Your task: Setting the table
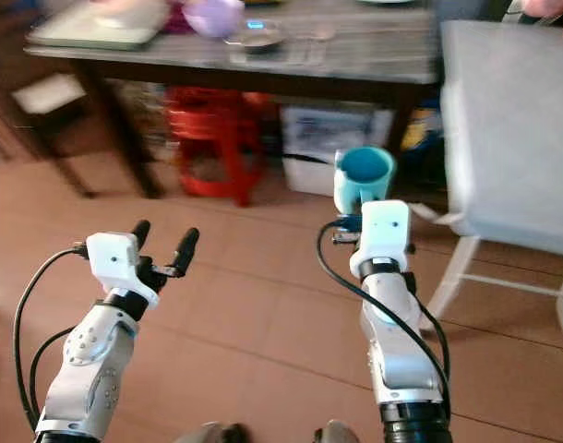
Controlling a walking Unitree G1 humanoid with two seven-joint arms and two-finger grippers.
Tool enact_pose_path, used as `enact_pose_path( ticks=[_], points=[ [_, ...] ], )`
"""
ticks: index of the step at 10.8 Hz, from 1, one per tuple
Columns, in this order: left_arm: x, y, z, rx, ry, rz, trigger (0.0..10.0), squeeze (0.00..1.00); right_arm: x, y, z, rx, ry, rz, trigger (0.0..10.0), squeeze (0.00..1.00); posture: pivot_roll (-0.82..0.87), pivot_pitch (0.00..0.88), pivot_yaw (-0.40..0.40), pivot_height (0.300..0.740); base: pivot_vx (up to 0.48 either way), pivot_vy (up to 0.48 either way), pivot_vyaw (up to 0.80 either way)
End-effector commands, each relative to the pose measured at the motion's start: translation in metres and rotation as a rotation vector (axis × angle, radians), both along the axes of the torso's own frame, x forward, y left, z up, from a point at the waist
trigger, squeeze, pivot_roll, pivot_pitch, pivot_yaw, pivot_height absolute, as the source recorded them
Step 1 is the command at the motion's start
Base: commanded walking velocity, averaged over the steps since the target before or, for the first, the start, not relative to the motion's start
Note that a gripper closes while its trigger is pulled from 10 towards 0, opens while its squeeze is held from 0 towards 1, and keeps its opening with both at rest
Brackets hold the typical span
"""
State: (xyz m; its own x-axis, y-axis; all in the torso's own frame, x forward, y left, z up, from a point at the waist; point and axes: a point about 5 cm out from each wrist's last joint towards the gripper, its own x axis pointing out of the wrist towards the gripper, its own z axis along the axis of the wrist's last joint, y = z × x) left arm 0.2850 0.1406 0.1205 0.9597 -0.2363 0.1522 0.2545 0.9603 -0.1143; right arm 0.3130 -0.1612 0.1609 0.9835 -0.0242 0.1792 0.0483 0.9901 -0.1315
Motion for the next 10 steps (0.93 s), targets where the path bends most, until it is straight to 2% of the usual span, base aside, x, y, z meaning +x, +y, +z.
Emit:
enact_pose_path(
  ticks=[1,2,3,5,10],
  points=[
    [-0.0013,-0.0015,-0.0020,0.013,0.005,-0.003,10.0,0.00,-0.0021,-0.0032,-0.0034,0.020,0.011,-0.002,10.0,0.00,-0.04,0.164,0.077,0.740,0.000,0.454,0.00],
    [-0.0010,-0.0030,-0.0020,0.013,0.004,-0.006,10.0,0.00,-0.0040,0.0009,-0.0061,0.070,0.041,0.059,10.0,0.00,-0.04,0.164,0.081,0.740,0.000,0.458,0.00],
    [-0.0009,-0.0033,-0.0019,0.009,0.006,-0.004,10.0,0.00,-0.0054,0.0028,-0.0071,0.082,0.040,0.069,10.0,0.00,-0.04,0.164,0.083,0.740,0.000,0.352,0.00],
    [-0.0033,-0.0007,0.0030,0.011,-0.033,-0.032,10.0,0.00,-0.0069,0.0043,-0.0065,0.092,0.017,0.076,10.0,0.00,-0.03,0.167,0.083,0.740,0.000,0.000,0.00],
    [-0.0070,-0.0060,0.0033,-0.011,-0.044,-0.065,10.0,0.00,-0.0071,0.0033,-0.0052,0.080,0.015,0.090,10.0,0.00,-0.04,0.169,0.075,0.740,0.376,0.000,0.00]
  ],
)
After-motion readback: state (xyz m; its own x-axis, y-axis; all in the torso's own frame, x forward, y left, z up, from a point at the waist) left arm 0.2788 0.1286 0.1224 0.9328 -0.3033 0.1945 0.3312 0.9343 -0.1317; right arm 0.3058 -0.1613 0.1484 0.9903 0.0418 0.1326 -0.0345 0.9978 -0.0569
